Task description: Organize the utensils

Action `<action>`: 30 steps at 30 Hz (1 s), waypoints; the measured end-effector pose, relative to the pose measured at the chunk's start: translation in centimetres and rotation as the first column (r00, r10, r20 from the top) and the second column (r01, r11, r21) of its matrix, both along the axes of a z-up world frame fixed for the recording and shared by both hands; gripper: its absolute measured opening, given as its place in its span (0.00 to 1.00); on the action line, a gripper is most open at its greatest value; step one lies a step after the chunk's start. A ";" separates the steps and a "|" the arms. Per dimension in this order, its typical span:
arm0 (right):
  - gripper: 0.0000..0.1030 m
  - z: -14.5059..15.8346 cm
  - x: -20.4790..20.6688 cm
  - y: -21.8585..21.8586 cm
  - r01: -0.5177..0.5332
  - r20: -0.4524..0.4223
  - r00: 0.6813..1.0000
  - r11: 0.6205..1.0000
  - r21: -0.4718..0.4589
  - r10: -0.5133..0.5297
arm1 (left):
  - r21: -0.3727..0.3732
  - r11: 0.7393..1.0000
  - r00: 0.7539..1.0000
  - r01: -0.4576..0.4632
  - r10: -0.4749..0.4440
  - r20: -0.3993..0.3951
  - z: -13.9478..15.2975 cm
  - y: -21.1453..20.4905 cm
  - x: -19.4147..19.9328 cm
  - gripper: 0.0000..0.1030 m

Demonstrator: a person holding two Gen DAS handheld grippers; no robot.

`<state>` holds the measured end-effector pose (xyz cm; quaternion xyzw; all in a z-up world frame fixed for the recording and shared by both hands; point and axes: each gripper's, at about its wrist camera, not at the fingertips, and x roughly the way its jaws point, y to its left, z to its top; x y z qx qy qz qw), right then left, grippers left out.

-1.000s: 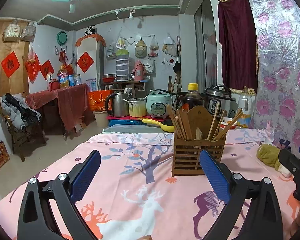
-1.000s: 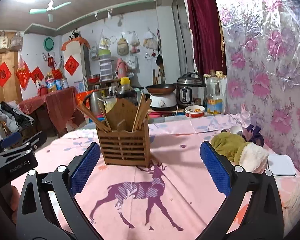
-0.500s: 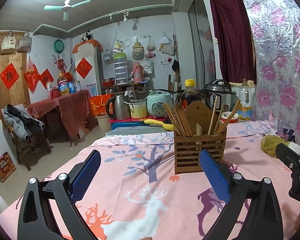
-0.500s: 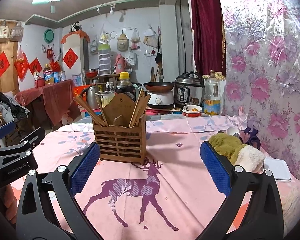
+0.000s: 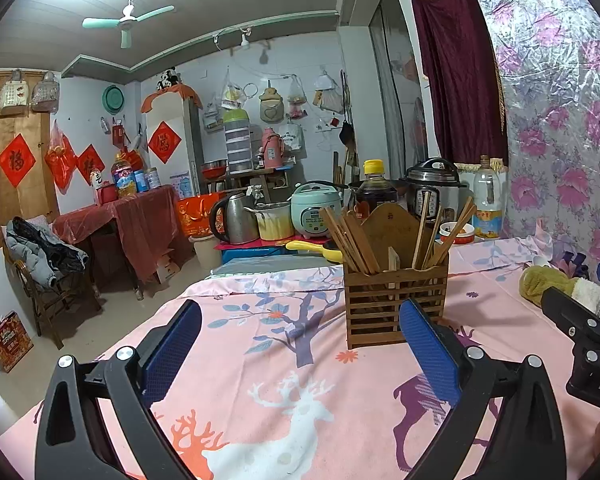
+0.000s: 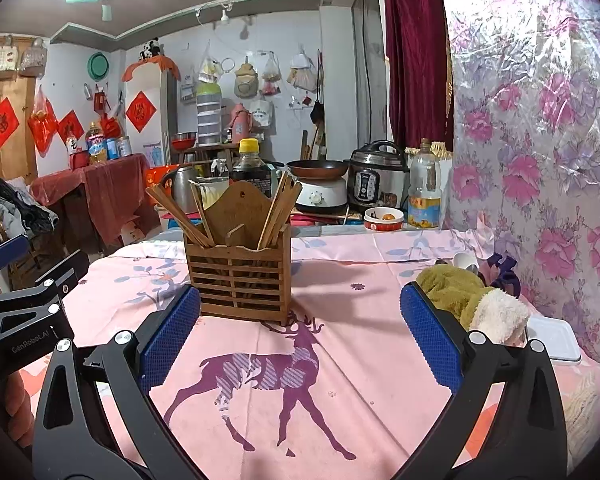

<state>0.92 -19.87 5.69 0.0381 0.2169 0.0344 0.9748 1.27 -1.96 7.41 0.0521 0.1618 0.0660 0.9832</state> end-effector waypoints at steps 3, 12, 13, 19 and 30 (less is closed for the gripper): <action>0.94 -0.1 0.0 0.0 -0.001 -0.003 1.000 1.000 0.000 0.001 | 0.004 1.000 1.000 -0.001 0.001 0.001 0.0 0.0 0.0 0.94; 0.94 0.0 0.0 0.0 0.000 -0.003 1.000 1.000 0.000 0.000 | 0.005 1.000 1.000 -0.003 0.003 0.001 0.0 0.0 0.0 0.94; 0.94 0.0 0.0 0.0 0.000 -0.003 1.000 1.000 0.000 0.000 | 0.004 1.000 1.000 -0.002 0.002 0.001 0.0 0.0 0.0 0.94; 0.94 0.0 0.1 0.0 -0.001 -0.004 1.000 1.000 0.000 0.001 | 0.006 1.000 1.000 -0.001 0.001 0.001 0.0 0.0 0.0 0.94; 0.94 0.0 0.1 0.0 0.000 -0.004 1.000 1.000 0.000 0.000 | 0.008 1.000 1.000 -0.002 0.003 -0.012 -0.4 0.3 -0.1 0.94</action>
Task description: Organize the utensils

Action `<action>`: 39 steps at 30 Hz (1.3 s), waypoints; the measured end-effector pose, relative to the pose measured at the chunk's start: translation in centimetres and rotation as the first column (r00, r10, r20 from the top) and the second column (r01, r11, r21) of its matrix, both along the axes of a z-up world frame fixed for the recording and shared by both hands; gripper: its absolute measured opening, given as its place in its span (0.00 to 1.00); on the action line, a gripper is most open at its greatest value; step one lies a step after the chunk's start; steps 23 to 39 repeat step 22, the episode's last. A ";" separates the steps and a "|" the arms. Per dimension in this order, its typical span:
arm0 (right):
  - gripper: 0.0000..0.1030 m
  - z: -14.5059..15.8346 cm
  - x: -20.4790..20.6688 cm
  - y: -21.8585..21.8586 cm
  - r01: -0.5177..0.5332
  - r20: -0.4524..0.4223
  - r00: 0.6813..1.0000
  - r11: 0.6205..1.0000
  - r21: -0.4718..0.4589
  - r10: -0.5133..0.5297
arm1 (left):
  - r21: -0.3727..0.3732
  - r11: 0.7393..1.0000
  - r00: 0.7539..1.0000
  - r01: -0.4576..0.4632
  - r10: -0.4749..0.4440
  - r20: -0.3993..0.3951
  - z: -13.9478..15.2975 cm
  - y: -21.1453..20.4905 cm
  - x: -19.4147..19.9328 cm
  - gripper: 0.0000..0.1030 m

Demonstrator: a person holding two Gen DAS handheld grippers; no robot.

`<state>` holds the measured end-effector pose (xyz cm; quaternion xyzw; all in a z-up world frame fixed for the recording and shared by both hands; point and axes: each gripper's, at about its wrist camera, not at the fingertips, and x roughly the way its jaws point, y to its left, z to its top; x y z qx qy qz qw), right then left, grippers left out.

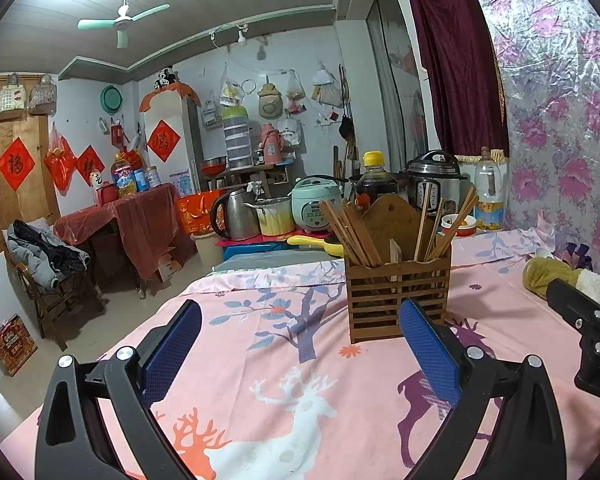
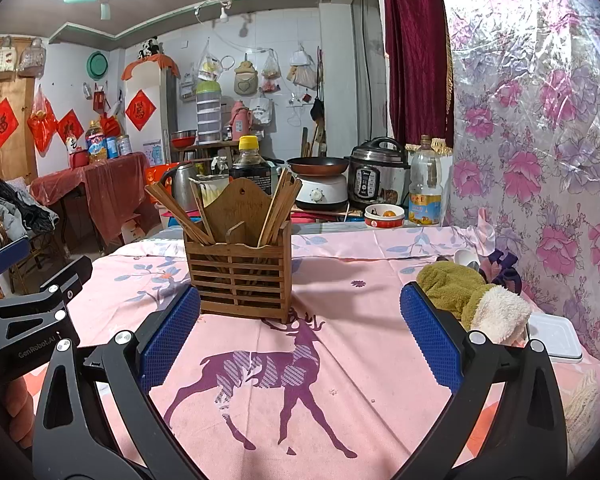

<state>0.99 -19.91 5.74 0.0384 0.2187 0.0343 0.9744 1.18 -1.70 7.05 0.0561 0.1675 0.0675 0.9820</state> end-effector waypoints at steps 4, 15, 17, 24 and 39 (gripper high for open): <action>0.94 0.0 0.0 0.0 0.000 -0.001 1.000 1.000 0.000 0.000 | 0.002 1.000 1.000 -0.002 0.002 0.017 0.0 0.5 -0.5 0.94; 0.94 0.0 0.0 -0.1 0.000 -0.002 1.000 1.000 0.003 0.000 | -0.007 1.000 1.000 0.000 0.000 0.008 0.2 1.1 -0.3 0.94; 0.94 -0.1 0.0 -0.1 0.001 -0.002 1.000 1.000 0.004 -0.001 | -0.010 1.000 1.000 -0.003 0.003 0.001 0.2 1.3 -0.3 0.94; 0.94 0.0 0.1 -0.1 0.000 -0.003 1.000 1.000 0.004 0.000 | -0.006 1.000 1.000 0.003 -0.003 0.000 0.2 1.7 -0.5 0.94; 0.94 0.0 0.1 -0.1 0.000 -0.003 1.000 1.000 0.004 0.000 | -0.006 1.000 1.000 0.003 -0.003 0.000 0.2 1.7 -0.5 0.94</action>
